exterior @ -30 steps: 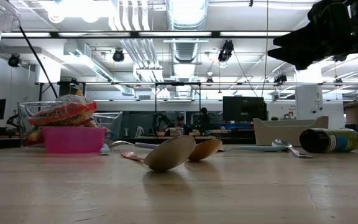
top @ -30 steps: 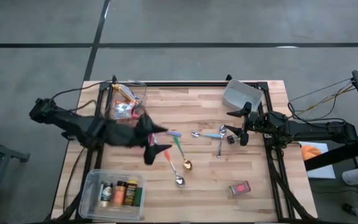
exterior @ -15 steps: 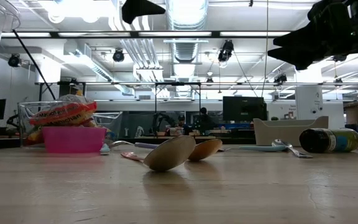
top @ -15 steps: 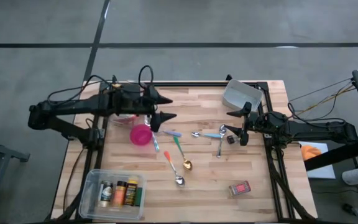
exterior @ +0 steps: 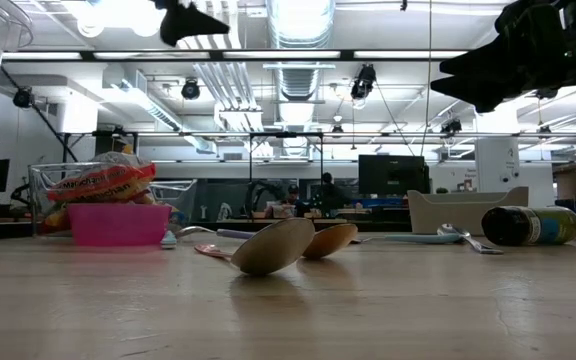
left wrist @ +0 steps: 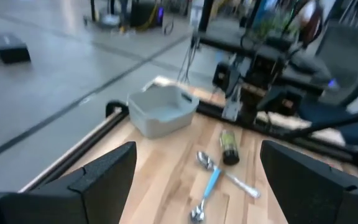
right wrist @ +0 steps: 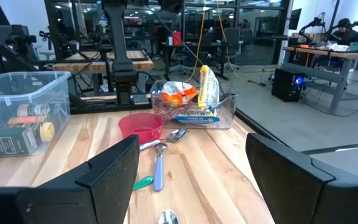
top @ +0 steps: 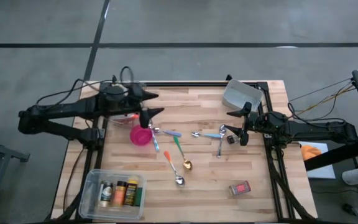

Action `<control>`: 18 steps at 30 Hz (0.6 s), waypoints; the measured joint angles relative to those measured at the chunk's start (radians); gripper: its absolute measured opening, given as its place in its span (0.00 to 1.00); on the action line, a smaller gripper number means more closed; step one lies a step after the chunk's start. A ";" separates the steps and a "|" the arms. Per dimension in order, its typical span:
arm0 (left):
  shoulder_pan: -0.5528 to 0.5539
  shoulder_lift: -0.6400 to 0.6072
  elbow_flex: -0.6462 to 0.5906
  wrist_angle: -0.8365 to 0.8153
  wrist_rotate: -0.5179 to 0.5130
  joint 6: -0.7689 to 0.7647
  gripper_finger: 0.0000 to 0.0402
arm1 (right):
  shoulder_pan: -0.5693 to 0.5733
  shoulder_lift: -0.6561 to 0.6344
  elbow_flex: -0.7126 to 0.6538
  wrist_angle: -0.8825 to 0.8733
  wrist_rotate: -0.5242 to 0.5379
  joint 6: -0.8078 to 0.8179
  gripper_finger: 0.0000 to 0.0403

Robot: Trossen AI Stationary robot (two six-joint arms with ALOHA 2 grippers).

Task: Pick & Place Food Item
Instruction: Put the red seasoning can into the white bin

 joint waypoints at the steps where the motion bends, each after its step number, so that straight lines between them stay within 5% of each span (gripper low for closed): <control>1: 0.000 -0.035 -0.046 0.044 0.000 0.000 0.86 | 0.000 0.000 0.000 0.000 0.000 0.000 0.72; 8: 0.000 -0.287 -0.366 0.279 0.012 -0.003 0.86 | 0.000 0.000 0.000 0.000 0.000 0.000 0.72; 18: -0.001 -0.598 -0.561 0.285 0.042 -0.027 0.86 | 0.000 0.000 0.000 0.000 0.000 0.000 0.72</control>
